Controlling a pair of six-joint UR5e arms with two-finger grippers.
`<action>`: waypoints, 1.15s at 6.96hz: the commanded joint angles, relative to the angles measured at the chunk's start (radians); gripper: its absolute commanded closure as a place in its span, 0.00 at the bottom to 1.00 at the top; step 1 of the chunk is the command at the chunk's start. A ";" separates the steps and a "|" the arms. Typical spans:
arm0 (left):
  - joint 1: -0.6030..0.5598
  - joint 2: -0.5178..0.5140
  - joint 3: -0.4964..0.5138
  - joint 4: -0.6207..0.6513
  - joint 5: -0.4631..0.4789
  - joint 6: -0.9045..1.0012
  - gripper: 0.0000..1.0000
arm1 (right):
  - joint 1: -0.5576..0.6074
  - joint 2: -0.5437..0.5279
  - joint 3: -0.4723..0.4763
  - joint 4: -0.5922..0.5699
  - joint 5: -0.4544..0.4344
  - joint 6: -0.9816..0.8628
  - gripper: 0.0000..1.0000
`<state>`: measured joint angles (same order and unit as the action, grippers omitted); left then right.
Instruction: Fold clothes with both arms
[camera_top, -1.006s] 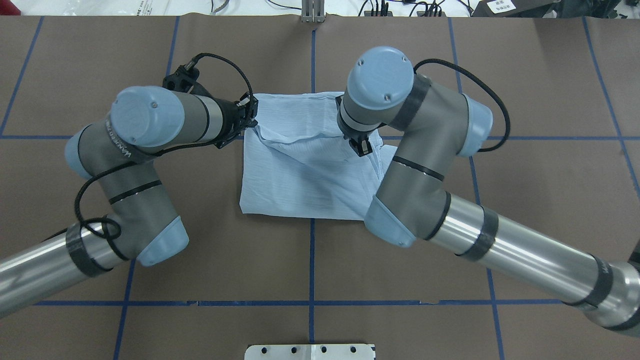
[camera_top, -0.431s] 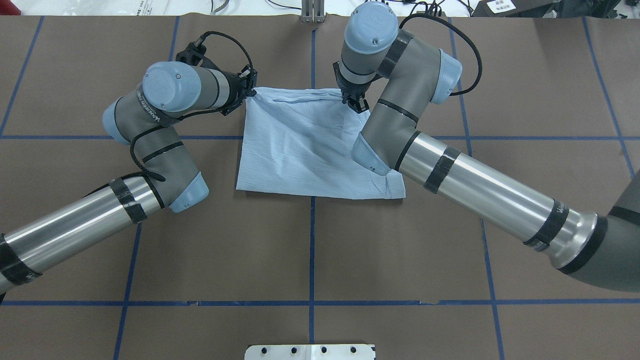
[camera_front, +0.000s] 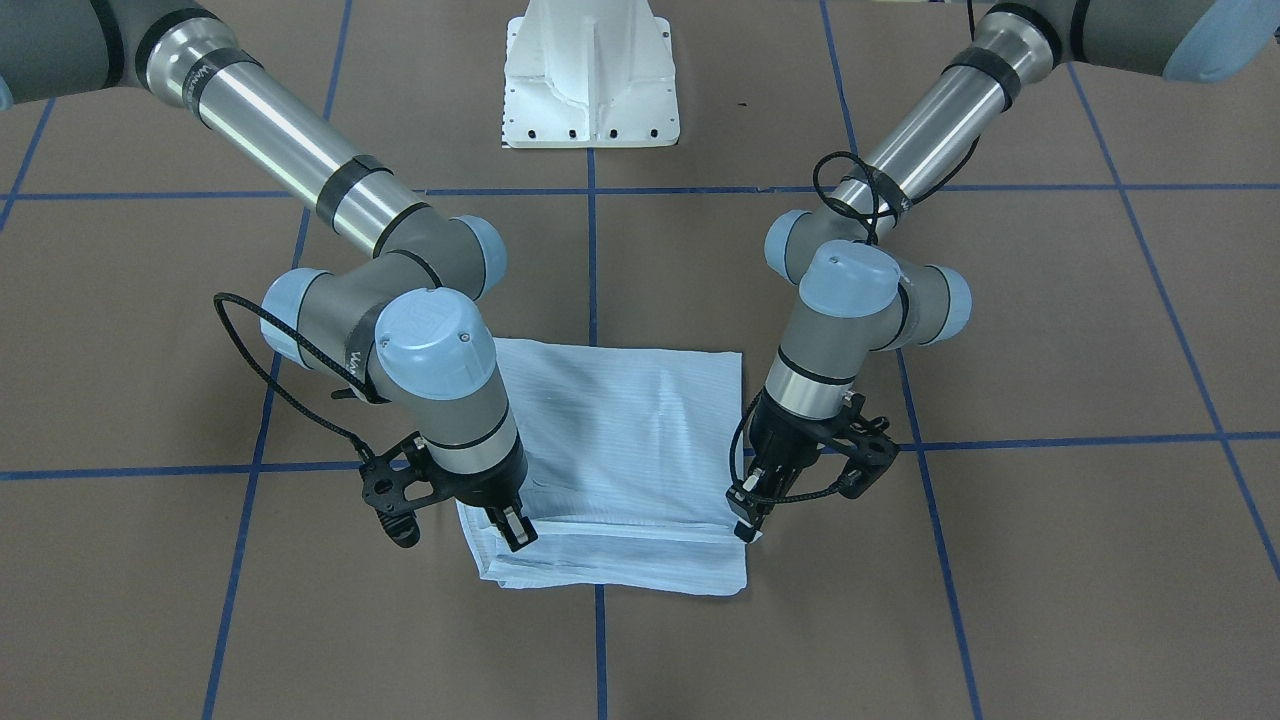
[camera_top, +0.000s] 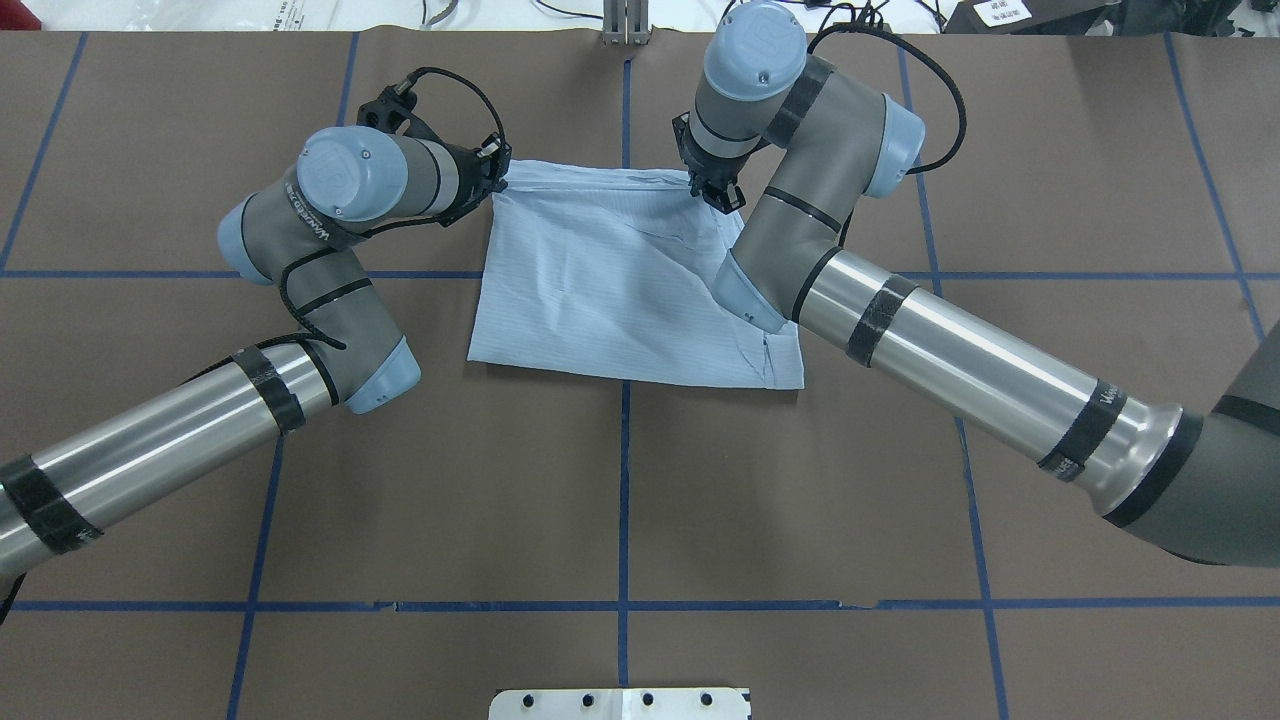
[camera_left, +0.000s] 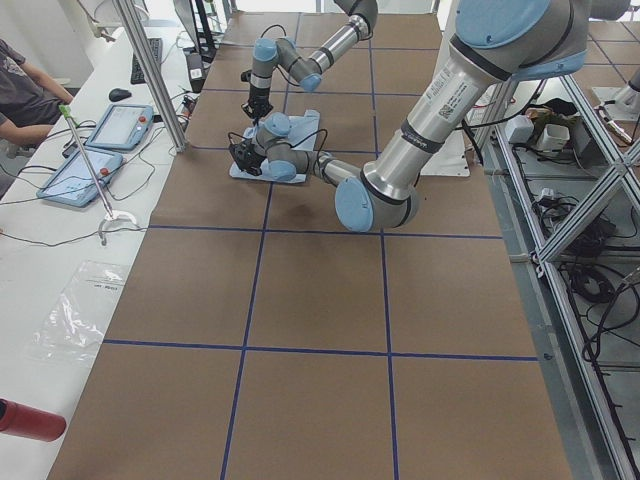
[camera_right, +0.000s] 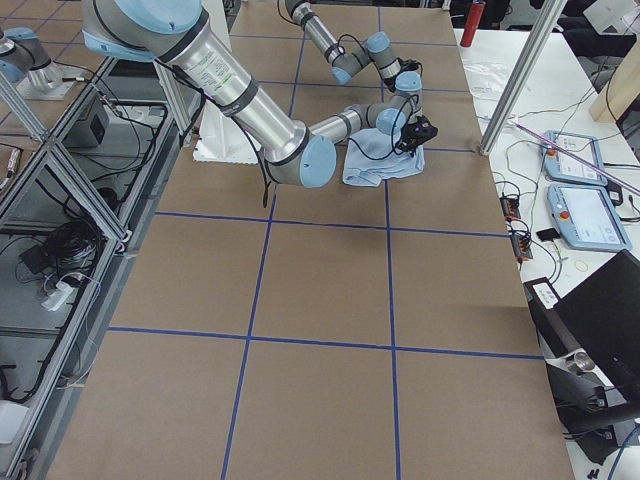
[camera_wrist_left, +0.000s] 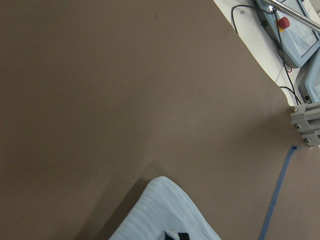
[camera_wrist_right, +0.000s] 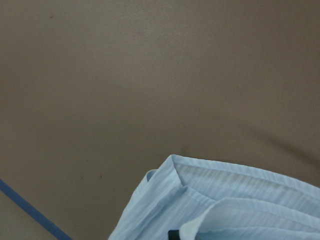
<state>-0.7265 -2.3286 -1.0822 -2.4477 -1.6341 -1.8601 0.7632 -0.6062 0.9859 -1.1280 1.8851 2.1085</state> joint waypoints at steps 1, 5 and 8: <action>-0.017 -0.021 0.037 -0.002 -0.001 0.071 0.59 | 0.007 0.046 -0.080 0.060 -0.003 -0.038 0.01; -0.094 -0.012 0.044 -0.001 -0.045 0.227 0.33 | 0.108 0.017 -0.090 0.057 0.081 -0.227 0.00; -0.201 0.271 -0.264 0.015 -0.326 0.668 0.35 | 0.186 -0.171 0.159 -0.222 0.141 -0.711 0.00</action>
<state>-0.8799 -2.1795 -1.2209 -2.4370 -1.8763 -1.3931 0.9260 -0.6867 1.0187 -1.2111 2.0093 1.6196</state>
